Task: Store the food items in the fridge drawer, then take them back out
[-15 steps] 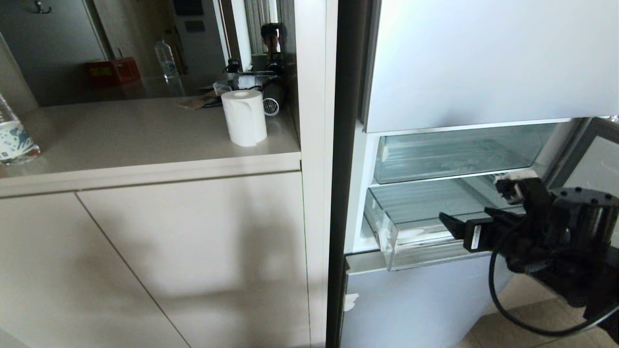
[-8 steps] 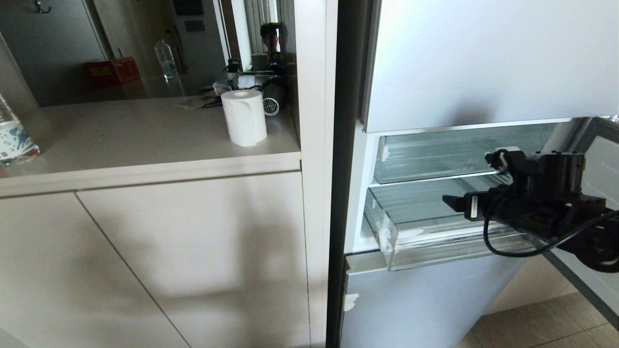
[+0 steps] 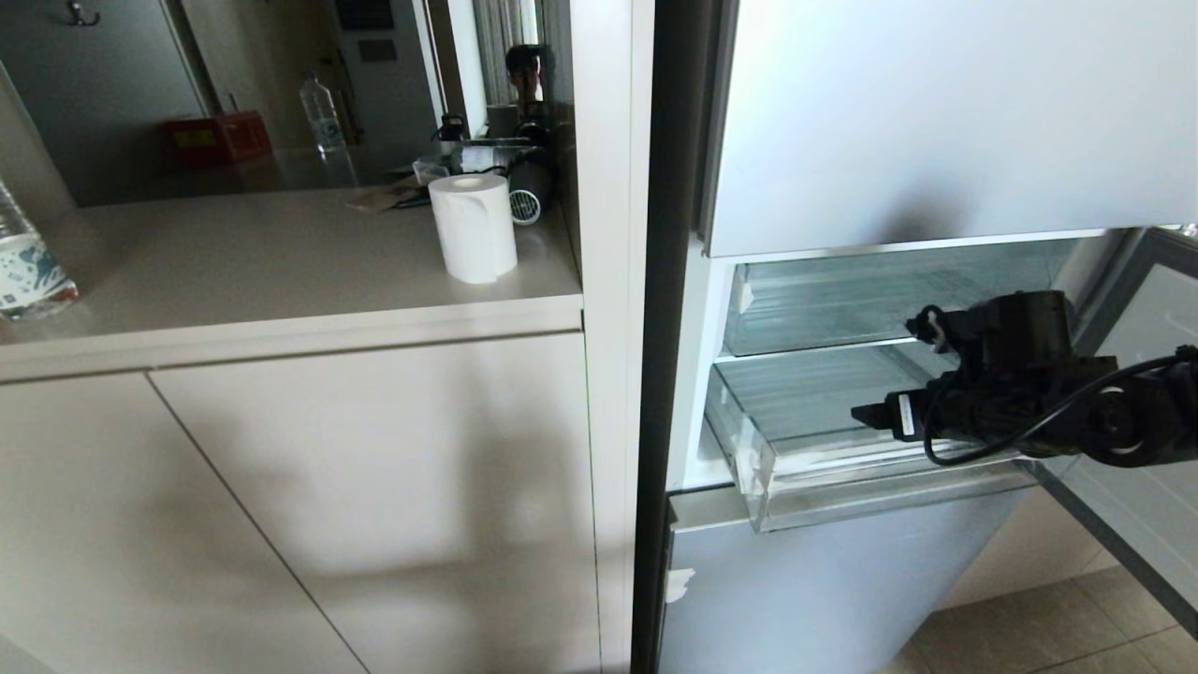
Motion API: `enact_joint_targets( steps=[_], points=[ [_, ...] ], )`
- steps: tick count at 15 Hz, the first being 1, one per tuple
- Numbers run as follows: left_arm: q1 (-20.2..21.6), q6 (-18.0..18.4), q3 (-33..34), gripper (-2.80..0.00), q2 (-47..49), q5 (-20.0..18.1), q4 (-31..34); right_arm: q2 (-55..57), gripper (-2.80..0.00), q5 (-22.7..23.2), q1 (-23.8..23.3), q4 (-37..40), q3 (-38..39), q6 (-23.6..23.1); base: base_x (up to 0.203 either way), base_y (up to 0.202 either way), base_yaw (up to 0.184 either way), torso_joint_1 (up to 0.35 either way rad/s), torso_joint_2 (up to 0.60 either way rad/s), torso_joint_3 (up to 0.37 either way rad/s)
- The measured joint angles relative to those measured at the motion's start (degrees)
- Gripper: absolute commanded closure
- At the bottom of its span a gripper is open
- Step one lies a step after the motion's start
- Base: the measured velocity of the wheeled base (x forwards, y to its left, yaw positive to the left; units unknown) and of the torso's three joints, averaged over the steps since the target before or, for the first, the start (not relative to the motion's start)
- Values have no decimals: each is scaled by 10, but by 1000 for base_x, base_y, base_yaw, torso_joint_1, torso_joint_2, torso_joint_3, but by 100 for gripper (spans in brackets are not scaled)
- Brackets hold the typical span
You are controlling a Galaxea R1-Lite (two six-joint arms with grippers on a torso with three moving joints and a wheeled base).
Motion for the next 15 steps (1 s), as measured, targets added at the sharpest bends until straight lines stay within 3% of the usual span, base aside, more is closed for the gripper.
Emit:
enact_joint_targets(
  steps=[5,15],
  points=[
    [0,0,0,0,0,0,0,-20,-280,-1,-8,106,-11,-1,0,0,0,0,0,0],
    [0,0,0,0,0,0,0,-88,-280,-1,-26,196,8,-1,0,0,0,0,0,0]
  ],
)
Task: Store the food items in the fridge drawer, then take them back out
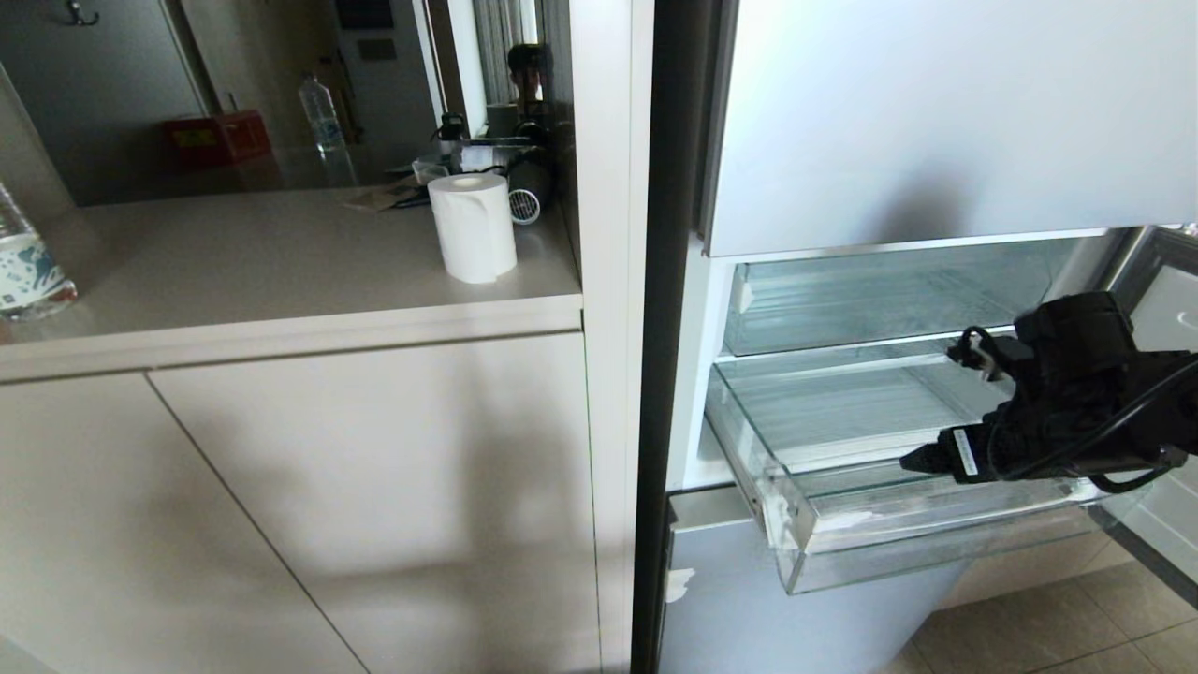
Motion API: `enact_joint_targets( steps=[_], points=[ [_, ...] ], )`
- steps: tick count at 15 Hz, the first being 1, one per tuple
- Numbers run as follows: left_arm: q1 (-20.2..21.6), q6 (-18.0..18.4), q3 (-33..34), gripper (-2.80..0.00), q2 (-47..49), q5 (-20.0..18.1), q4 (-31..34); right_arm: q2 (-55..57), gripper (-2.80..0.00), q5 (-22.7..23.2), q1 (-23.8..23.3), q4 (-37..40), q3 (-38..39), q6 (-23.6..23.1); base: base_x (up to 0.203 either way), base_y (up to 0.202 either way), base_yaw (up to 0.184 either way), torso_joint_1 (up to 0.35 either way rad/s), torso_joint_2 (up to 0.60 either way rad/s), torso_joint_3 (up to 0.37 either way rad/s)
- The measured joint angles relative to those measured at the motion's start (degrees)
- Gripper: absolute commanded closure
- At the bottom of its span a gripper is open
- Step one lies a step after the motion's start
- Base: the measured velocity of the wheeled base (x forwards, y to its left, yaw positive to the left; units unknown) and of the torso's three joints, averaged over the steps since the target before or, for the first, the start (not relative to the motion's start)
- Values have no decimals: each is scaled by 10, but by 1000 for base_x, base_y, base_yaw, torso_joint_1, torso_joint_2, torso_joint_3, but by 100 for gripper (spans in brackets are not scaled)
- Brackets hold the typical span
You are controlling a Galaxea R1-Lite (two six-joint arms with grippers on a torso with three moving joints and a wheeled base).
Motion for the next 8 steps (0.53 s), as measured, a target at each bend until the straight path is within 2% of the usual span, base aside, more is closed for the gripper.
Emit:
enact_joint_targets(
  steps=[8],
  points=[
    [0,0,0,0,0,0,0,-23,-280,0,-2,22,27,-2,0,0,0,0,0,0]
  ],
)
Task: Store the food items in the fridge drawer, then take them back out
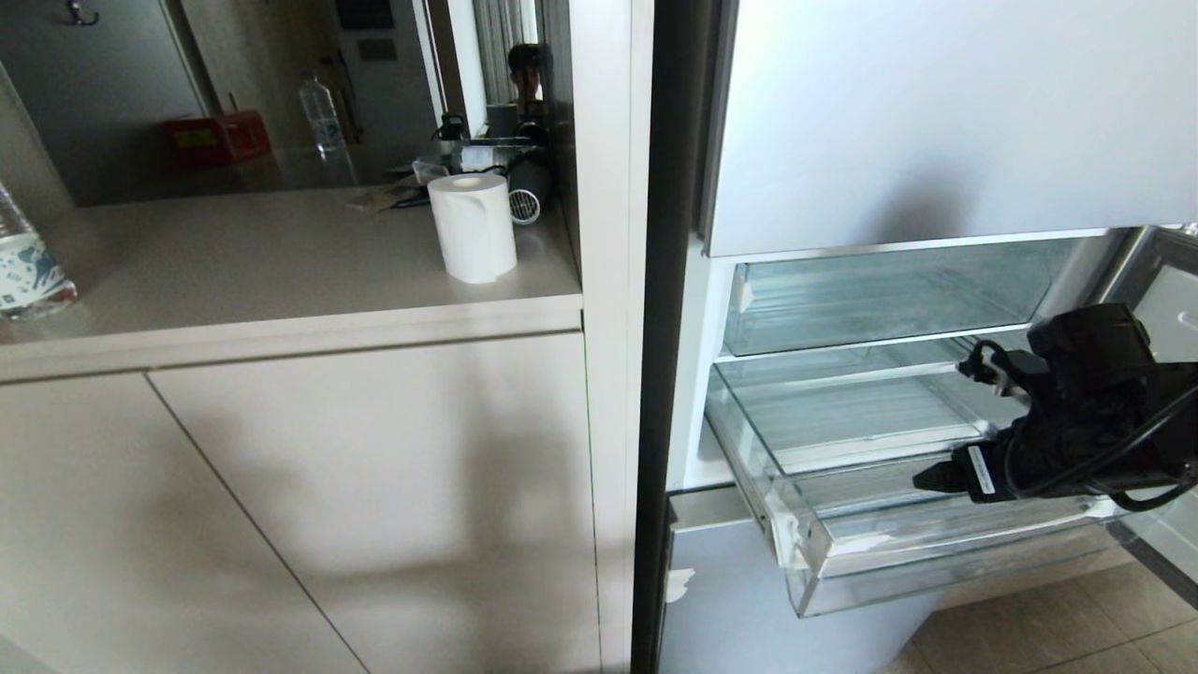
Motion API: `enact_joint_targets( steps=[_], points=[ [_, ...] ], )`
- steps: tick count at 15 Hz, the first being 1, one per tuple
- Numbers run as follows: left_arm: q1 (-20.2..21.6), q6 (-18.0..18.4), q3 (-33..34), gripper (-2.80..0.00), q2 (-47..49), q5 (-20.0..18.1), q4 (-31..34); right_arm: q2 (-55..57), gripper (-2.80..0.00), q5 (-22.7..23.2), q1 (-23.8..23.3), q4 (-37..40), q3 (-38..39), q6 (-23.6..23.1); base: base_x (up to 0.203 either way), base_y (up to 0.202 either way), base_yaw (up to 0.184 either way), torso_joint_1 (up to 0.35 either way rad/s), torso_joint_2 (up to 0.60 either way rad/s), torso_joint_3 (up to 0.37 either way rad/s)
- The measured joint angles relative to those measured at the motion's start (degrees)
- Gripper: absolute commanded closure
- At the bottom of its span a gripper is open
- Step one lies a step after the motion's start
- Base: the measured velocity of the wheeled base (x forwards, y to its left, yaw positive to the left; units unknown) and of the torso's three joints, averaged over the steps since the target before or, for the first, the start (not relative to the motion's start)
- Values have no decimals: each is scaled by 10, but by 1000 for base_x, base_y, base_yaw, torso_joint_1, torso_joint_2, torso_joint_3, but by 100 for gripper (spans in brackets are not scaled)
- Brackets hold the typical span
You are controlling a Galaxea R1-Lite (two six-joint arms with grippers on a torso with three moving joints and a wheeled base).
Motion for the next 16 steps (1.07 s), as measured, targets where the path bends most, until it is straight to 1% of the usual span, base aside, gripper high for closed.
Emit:
enact_joint_targets(
  steps=[5,9,12,16],
  points=[
    [0,0,0,0,0,0,0,-33,-280,0,1,36,14,0,0,0,0,0,0,0],
    [0,0,0,0,0,0,0,-53,-280,0,1,35,33,-1,0,0,0,0,0,0],
    [0,0,0,0,0,0,0,-69,-280,0,0,32,49,-11,0,0,0,0,0,0],
    [0,0,0,0,0,0,0,-58,-280,1,0,20,39,-7,0,0,0,0,0,0]
  ],
)
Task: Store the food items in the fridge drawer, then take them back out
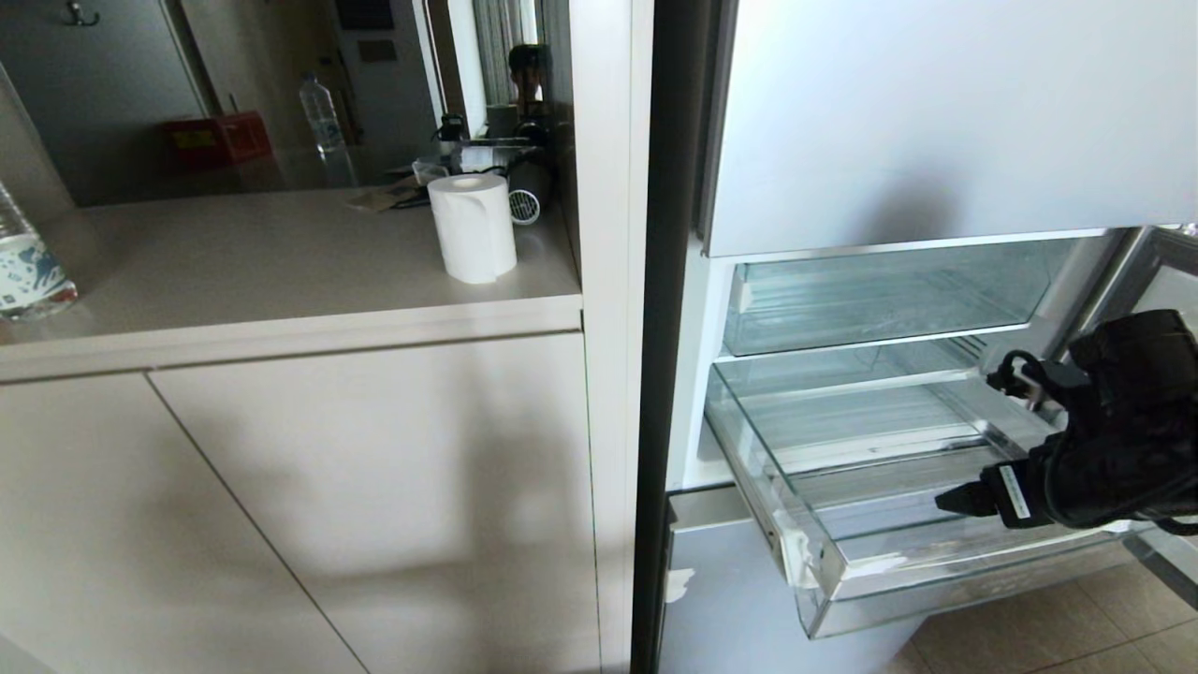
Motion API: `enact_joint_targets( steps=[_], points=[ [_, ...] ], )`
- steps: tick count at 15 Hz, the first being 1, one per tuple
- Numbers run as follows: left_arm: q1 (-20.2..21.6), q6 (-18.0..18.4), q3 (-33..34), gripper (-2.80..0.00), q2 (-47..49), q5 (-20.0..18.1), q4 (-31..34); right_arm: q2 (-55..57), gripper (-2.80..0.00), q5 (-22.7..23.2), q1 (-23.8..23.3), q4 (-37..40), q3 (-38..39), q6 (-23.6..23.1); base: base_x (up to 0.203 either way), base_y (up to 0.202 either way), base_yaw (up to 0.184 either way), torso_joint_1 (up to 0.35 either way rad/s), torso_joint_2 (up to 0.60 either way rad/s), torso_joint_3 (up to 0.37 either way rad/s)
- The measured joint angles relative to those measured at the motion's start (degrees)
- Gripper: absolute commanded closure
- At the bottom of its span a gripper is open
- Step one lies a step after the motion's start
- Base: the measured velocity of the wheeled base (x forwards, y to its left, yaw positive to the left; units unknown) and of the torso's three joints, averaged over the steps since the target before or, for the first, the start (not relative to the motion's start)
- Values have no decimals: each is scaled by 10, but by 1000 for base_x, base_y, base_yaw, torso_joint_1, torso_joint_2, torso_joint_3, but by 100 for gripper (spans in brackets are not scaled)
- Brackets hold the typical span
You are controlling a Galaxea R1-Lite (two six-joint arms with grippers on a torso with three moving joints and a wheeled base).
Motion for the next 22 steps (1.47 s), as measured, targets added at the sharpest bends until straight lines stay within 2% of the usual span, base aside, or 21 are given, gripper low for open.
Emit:
enact_joint_targets(
  steps=[6,7,10,13,22],
  points=[
    [0,0,0,0,0,0,0,55,-280,0,8,-205,-8,21,0,0,0,0,0,0],
    [0,0,0,0,0,0,0,47,0,0,9,-211,-4,23,0,0,0,0,0,0],
    [0,0,0,0,0,0,0,-18,0,-1,9,-212,23,23,0,0,0,0,0,0],
    [0,0,0,0,0,0,0,-137,0,-1,9,-207,79,19,0,0,0,0,0,0],
    [0,0,0,0,0,0,0,-578,0,23,9,-196,331,6,0,0,0,0,0,0]
  ],
)
